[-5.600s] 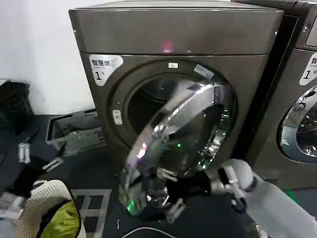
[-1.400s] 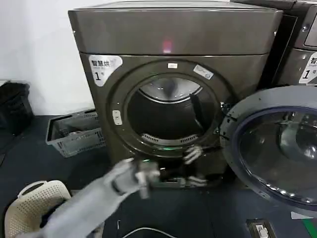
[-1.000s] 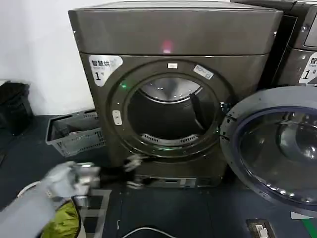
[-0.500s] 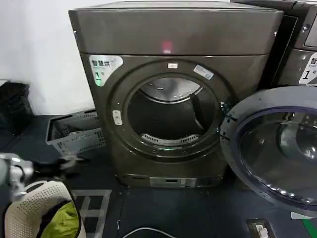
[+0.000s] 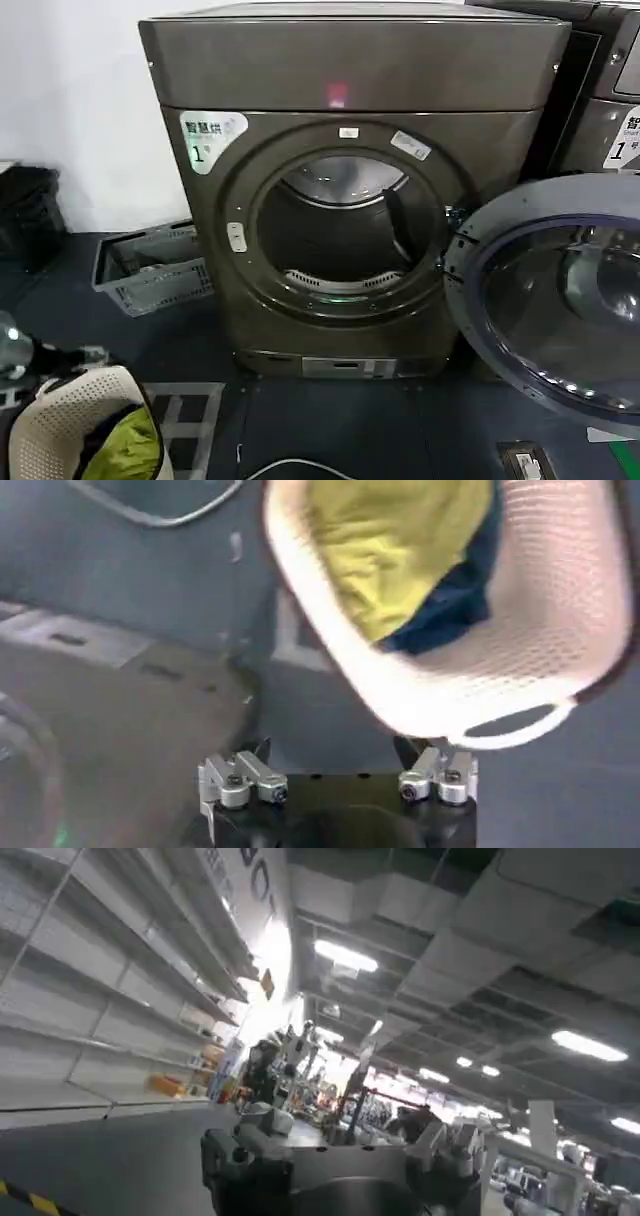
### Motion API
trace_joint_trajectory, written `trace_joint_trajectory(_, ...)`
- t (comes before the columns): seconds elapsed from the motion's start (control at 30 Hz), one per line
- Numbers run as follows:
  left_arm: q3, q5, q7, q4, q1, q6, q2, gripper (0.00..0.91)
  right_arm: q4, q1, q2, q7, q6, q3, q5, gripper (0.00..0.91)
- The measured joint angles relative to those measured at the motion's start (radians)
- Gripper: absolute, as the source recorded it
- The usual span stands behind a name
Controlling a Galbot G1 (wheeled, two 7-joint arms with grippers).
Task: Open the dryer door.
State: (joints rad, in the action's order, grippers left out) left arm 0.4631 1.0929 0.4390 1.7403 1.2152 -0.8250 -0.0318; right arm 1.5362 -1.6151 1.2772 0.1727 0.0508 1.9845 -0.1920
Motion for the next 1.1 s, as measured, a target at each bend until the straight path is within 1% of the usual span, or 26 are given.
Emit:
trace_joint_trajectory(0.07,-0.012,0.03,0.0,-0.014,0.01,0.0,0.002,0.907,-0.002,0.0,0.003,-0.001,0.005,-0.001,0.0,0.907)
trace_joint_trajectory(0.37,-0.043,0.057,0.005,-0.079,0.031,0.001,0.004,0.907,0.002,0.005,0.017,0.007,0.013,-0.007,-0.007,0.907)
trace_joint_trajectory(0.67,-0.051,0.08,0.004,-0.11,0.035,0.001,0.004,0.907,-0.011,0.0,0.016,0.006,0.02,-0.001,-0.006,0.907)
trace_joint_trajectory(0.9,-0.074,0.107,0.004,-0.147,0.036,0.001,-0.006,0.907,-0.025,0.0,0.016,0.001,0.047,-0.001,-0.003,0.907)
trace_joint_trajectory(1.1,-0.078,0.119,0.004,-0.163,0.035,0.001,-0.011,0.907,-0.031,0.009,0.016,0.002,0.047,0.001,0.011,0.907)
